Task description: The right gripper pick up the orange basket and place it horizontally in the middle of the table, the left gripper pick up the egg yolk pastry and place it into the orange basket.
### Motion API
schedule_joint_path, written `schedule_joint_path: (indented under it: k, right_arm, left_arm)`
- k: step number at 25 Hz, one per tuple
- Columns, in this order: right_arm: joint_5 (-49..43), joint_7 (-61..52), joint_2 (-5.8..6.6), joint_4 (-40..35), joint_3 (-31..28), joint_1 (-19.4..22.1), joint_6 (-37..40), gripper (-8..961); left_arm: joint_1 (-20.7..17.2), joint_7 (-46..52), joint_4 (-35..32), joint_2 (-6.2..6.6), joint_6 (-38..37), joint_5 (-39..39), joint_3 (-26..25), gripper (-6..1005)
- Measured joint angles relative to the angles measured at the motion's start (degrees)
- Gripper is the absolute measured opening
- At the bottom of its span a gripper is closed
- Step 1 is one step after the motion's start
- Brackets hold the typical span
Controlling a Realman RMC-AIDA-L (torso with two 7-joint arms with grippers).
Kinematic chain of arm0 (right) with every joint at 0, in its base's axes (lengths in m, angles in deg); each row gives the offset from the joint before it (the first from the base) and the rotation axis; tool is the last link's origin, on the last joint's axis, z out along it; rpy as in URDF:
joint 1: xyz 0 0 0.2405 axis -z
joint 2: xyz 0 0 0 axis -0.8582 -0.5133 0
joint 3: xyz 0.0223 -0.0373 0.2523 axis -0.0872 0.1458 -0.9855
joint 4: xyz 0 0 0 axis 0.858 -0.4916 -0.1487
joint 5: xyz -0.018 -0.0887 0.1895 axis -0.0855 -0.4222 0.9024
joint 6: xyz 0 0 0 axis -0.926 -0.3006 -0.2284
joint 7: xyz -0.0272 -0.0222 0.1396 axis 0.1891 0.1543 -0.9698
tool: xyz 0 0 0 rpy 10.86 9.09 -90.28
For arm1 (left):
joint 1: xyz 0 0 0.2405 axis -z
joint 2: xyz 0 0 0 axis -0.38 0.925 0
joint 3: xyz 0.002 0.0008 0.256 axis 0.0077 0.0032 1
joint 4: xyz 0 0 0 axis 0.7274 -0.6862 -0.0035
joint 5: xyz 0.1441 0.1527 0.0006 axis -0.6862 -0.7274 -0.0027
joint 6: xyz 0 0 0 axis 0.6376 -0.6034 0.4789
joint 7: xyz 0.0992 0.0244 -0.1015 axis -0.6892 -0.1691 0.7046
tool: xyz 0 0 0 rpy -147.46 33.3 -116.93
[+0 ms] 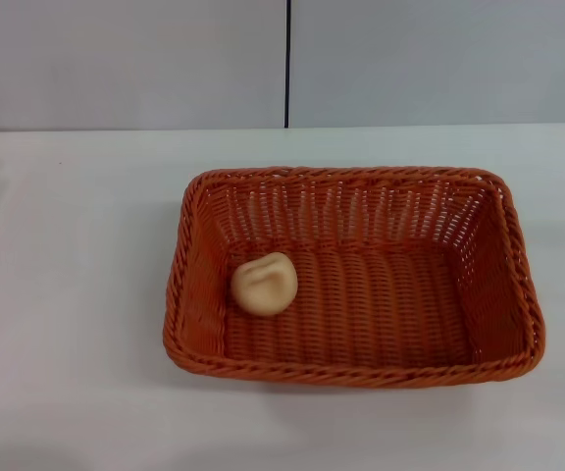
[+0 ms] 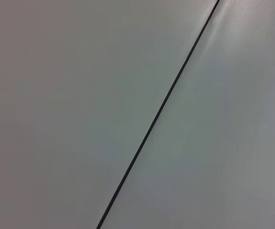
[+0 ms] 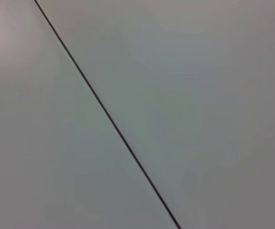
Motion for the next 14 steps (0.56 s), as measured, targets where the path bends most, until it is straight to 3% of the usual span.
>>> schedule_joint_path:
  k: [14]
  right_arm:
    - [0.09, 0.2, -0.34, 2.14, -4.98, 0.6, 1.08, 524]
  left_arm:
    - [-0.2, 0.69, -0.38, -0.16, 0.89, 0.28, 0.0, 818]
